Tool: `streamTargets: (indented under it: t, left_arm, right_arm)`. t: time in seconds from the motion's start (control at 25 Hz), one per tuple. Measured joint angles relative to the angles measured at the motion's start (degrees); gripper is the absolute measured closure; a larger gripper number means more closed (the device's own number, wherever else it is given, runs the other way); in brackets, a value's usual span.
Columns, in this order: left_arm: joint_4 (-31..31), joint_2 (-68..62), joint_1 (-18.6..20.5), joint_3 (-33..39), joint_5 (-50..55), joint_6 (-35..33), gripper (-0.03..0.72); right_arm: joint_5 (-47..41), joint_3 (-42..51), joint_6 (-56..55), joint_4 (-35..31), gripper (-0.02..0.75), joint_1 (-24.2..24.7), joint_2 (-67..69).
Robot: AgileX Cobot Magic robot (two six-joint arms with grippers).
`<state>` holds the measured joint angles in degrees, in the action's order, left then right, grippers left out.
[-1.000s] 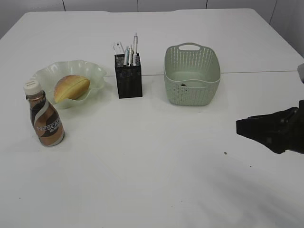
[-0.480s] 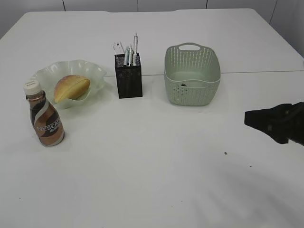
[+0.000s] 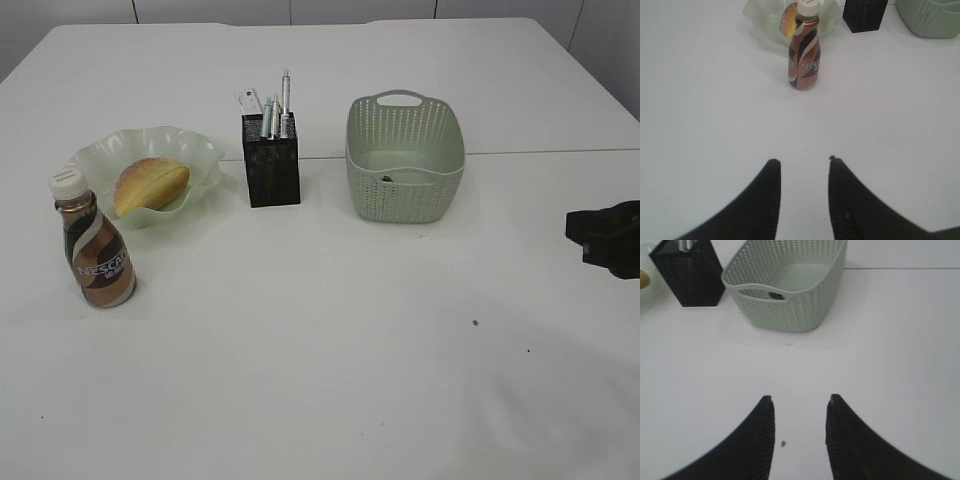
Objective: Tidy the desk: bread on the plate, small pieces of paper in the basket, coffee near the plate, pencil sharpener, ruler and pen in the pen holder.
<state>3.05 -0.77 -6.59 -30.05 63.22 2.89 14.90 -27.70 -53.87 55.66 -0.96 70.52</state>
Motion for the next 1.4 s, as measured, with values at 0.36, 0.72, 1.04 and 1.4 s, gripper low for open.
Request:
streamTargets:
  t: [0.36, 0.72, 1.04, 1.4]
  left_arm:
    - [0.02, 0.00, 0.00, 0.00, 0.00, 0.00, 0.448]
    - [0.02, 0.00, 0.00, 0.00, 0.00, 0.00, 0.448]
    - [0.02, 0.00, 0.00, 0.00, 0.00, 0.00, 0.448]
    - [0.02, 0.00, 0.00, 0.00, 0.00, 0.00, 0.448]
  right_arm:
    - [-6.65, 0.00, 38.41, -27.84, 0.479, -3.74, 0.88]
    - [-18.24, 0.00, 66.06, -56.60, 0.479, -10.48, -3.84]
    - [-32.61, 0.00, 70.95, -64.12, 0.479, -10.60, -21.08]
    - [-51.90, 0.22, 71.19, -71.84, 0.479, -10.60, -41.13]
